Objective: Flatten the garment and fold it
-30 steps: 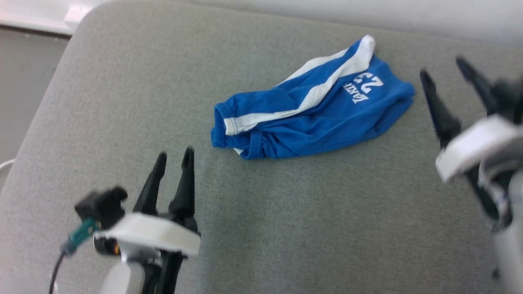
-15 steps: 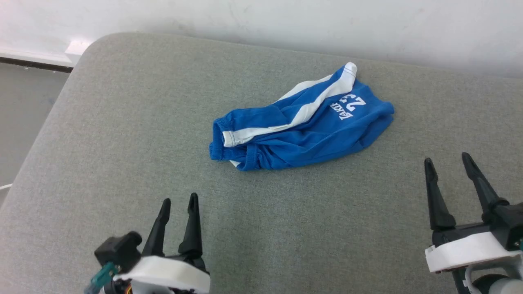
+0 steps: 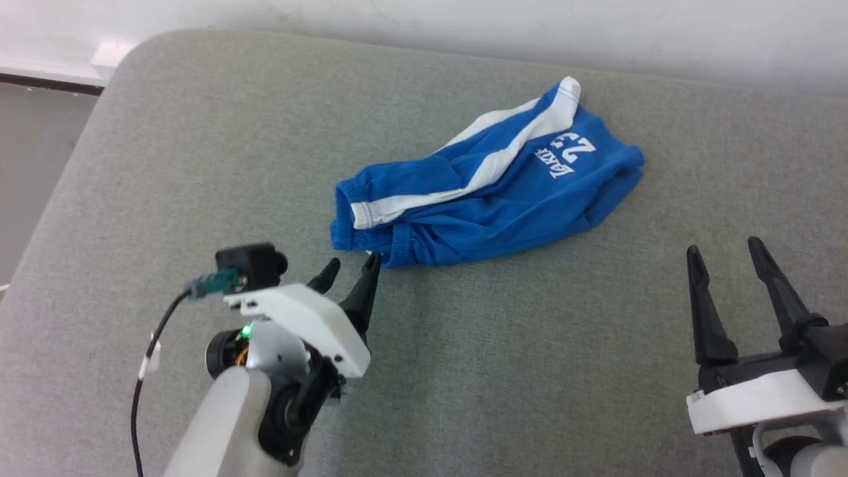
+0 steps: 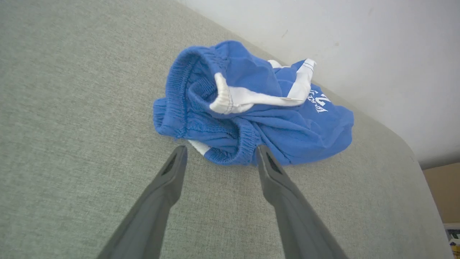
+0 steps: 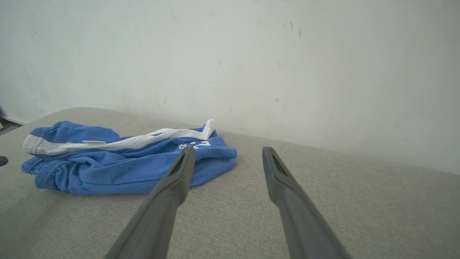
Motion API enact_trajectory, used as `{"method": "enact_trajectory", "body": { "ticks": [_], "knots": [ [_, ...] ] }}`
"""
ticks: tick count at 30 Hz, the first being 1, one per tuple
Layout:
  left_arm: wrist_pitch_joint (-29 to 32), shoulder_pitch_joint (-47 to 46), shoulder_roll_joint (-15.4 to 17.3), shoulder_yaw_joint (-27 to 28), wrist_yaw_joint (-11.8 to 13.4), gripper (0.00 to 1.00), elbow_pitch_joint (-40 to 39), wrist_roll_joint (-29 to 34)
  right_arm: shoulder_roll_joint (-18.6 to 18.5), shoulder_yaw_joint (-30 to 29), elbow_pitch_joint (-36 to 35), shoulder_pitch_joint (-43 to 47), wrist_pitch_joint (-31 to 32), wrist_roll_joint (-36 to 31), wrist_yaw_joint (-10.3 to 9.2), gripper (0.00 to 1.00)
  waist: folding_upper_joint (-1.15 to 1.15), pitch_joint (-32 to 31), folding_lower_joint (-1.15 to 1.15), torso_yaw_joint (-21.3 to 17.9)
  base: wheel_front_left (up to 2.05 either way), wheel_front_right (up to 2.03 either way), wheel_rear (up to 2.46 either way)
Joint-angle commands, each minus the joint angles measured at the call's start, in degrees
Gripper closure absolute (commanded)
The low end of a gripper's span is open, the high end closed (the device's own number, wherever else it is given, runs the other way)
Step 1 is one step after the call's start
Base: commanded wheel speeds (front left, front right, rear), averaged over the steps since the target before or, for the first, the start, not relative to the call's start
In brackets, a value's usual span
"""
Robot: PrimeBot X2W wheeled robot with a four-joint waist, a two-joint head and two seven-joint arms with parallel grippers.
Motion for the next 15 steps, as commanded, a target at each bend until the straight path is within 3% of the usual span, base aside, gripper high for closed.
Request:
{"method": "enact_trajectory", "body": {
  "ticks": [1, 15],
  "knots": [
    [1.5, -1.8, 0.1, -0.2, 0.4, 0.00, 0.9, -0.6, 0.1, 0.1, 0.1, -1.2, 0.0, 0.4, -0.05, 0.00, 0.00, 1.2, -0.01, -0.9, 0.00, 0.00, 0.00],
    [6.3, -8.4, -1.6, 0.9, 0.3, 0.00, 7.8, -5.3, 0.1, 0.5, 0.5, -3.0, 0.3, 0.2, -0.05, 0.00, 0.00, 4.7, -0.01, -3.6, 0.00, 0.00, 0.00]
  ]
}}
